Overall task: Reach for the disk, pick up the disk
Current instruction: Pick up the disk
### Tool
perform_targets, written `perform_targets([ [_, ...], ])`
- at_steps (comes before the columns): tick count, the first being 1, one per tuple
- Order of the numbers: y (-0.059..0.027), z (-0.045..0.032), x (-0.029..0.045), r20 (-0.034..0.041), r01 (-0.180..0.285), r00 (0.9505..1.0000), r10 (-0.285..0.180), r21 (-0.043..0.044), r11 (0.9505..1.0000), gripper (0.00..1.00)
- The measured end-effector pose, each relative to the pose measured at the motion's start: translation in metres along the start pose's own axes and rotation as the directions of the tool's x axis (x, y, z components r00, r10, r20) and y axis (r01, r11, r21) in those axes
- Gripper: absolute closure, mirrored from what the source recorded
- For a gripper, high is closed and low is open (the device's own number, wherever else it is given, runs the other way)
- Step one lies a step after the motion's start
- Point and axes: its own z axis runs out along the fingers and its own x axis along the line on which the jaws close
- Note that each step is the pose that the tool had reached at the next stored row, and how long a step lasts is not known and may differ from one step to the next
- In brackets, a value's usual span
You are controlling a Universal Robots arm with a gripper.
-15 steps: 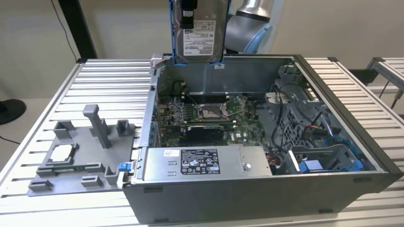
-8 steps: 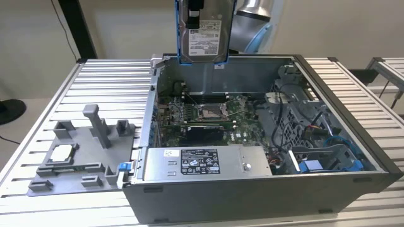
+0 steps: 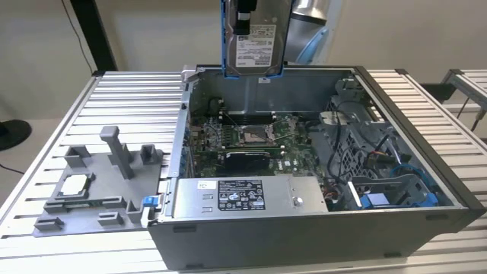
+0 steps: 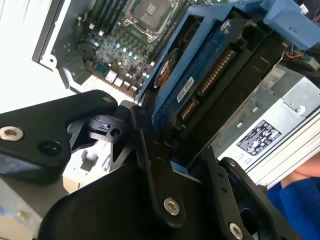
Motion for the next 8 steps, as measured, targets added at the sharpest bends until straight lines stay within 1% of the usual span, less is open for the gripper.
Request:
perform_targets([
  [8, -0.0128, -0.0001, 0.0003, 0.0000, 0.000, 1.0000, 0.000, 0.0000, 1.0000, 1.00],
])
